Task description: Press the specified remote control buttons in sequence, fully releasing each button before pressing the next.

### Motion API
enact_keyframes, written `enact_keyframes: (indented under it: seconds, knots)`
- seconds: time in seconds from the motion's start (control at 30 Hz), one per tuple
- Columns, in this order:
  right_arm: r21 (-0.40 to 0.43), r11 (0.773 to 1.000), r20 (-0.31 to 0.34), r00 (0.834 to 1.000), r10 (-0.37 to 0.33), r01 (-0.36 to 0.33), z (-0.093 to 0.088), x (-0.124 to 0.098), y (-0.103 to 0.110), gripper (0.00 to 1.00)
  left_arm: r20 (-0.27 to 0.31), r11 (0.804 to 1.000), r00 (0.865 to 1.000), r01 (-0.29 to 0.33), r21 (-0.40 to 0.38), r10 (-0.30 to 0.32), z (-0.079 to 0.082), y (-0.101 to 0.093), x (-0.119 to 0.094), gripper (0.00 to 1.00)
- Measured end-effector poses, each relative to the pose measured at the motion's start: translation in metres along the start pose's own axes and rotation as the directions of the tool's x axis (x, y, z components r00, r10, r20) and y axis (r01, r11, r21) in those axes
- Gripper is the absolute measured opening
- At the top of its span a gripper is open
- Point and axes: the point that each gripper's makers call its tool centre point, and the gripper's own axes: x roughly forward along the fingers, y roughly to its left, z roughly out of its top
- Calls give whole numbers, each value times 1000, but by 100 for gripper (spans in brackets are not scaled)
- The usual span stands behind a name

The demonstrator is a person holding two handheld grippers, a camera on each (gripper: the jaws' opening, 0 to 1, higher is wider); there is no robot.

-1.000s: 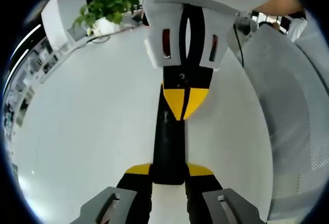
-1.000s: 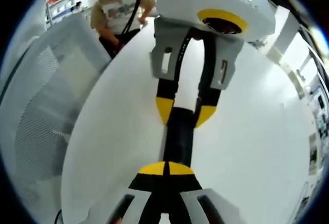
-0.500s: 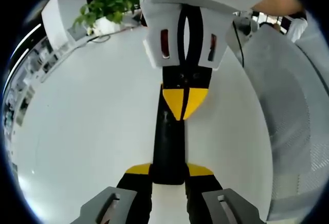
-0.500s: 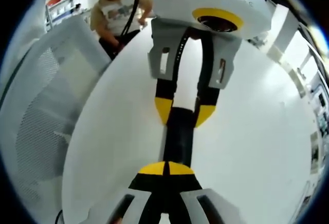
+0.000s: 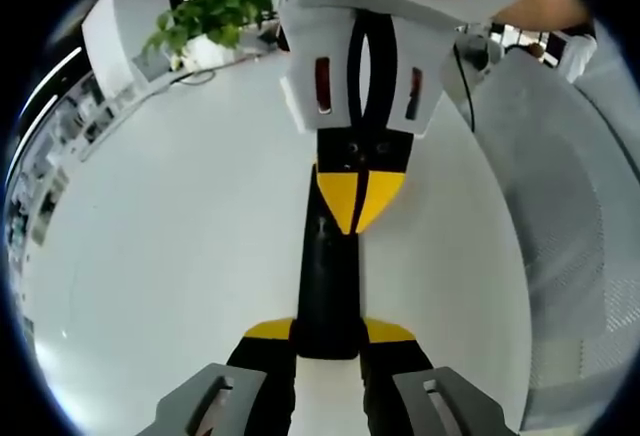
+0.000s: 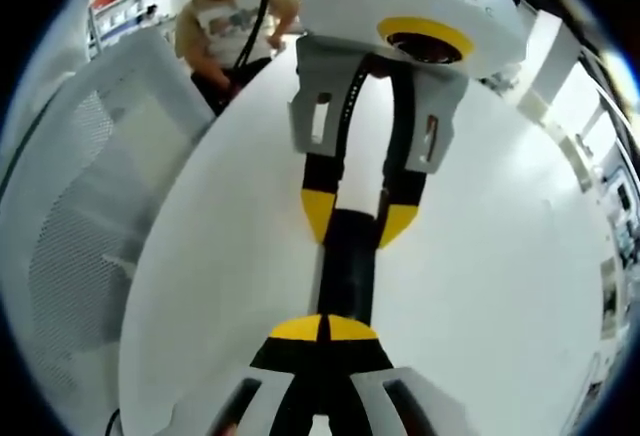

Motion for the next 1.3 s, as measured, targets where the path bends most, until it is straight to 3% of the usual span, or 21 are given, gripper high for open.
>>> enact_keyframes:
  seconds: [0.43, 1.3]
  knots:
    - [-15, 1000, -13, 1000, -21, 20, 1, -1, 1, 0, -4, 1000, 1000, -4, 2, 4, 0, -1, -1, 23]
    - [-26, 995, 37, 995, -95, 96, 18, -24, -9, 0, -19, 1000, 1000, -2, 6, 2, 1, 0, -1, 23]
